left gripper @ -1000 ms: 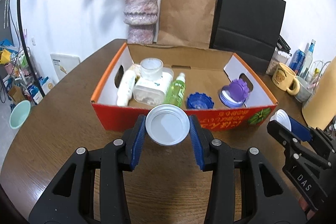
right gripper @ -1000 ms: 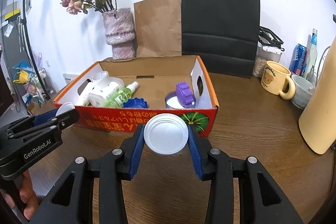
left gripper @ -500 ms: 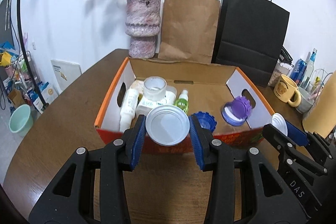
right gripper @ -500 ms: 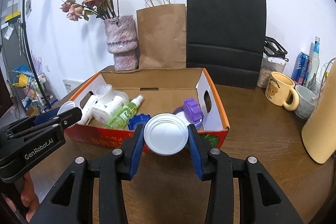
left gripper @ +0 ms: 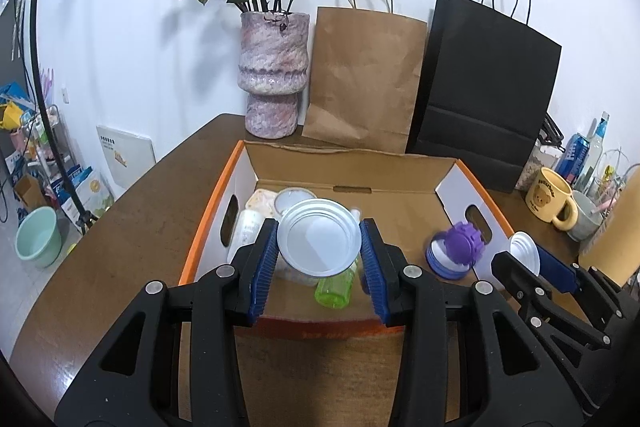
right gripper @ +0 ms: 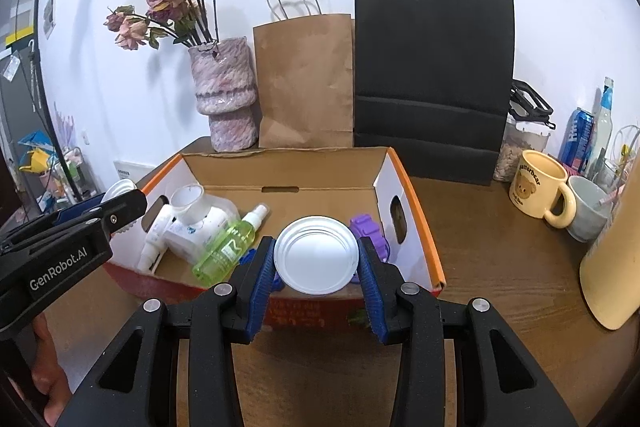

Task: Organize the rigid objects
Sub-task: 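Carry both white caps over the box with both tools, then open both tools, releasing the white caps into the box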

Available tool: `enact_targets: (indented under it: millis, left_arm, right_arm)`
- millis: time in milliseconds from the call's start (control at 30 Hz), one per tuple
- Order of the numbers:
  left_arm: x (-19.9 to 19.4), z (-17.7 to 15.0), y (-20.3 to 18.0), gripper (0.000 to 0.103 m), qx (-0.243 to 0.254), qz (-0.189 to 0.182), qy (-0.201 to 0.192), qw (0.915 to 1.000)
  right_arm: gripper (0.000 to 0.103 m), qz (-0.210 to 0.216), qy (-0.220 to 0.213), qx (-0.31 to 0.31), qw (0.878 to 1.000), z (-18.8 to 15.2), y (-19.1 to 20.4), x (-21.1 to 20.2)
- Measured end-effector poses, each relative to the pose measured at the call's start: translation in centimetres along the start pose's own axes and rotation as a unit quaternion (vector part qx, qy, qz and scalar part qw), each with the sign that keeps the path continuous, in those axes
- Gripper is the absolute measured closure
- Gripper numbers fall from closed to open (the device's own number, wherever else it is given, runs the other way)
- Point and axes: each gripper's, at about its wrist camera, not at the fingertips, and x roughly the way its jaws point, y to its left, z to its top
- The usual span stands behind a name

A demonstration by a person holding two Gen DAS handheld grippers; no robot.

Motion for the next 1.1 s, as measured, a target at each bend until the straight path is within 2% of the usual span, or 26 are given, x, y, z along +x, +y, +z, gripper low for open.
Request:
enact_targets:
  millis: [767,1100]
  left_arm:
    - [6.3,2.9,-0.2,0.066,0.017,0.021,0.006,0.9996]
    - [8.0,3.0,-0.1,0.066,0.033,0.026,0.015,0.999]
  right_arm:
    - [0.058,0.008,0.022,-0.012,1.0,3.0,-0.3,7.0]
    - [0.058,-0.004,0.04,-0.032,0.999,3.1,-0.4,8.7]
